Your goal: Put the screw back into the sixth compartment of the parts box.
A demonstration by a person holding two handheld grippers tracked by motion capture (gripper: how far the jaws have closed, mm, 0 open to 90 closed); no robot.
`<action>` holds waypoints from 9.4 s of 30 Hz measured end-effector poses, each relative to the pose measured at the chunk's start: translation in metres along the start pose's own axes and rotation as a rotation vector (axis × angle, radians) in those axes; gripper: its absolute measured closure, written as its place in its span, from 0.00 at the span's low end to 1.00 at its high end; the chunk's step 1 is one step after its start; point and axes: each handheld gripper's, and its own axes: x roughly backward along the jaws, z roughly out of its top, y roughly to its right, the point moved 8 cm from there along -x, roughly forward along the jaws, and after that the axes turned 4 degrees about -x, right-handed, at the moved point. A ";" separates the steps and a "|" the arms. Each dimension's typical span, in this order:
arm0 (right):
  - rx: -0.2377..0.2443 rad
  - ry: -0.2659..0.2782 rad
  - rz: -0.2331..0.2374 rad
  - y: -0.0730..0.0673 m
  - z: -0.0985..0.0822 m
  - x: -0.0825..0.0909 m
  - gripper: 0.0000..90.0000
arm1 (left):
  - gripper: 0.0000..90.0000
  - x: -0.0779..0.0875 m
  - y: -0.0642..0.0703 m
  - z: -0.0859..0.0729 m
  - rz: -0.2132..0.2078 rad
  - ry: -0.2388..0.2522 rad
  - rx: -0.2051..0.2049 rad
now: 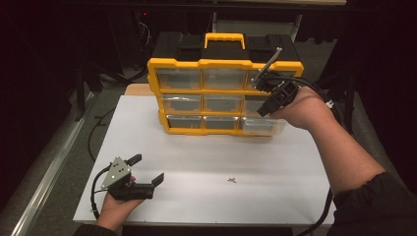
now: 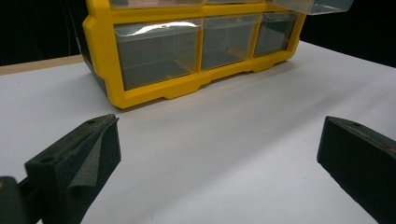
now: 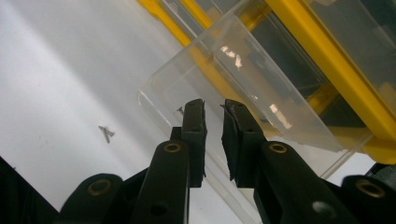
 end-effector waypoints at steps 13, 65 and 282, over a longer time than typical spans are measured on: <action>0.016 -0.012 0.008 -0.003 -0.016 0.007 0.86 | 0.00 -0.001 0.001 0.000 0.002 -0.003 -0.006; 0.031 -0.120 0.072 -0.044 -0.080 -0.065 0.36 | 0.00 -0.001 0.002 0.000 -0.005 -0.006 -0.009; 0.149 -0.163 0.104 -0.068 -0.096 -0.106 1.00 | 0.00 0.000 0.000 0.001 -0.007 0.041 -0.013</action>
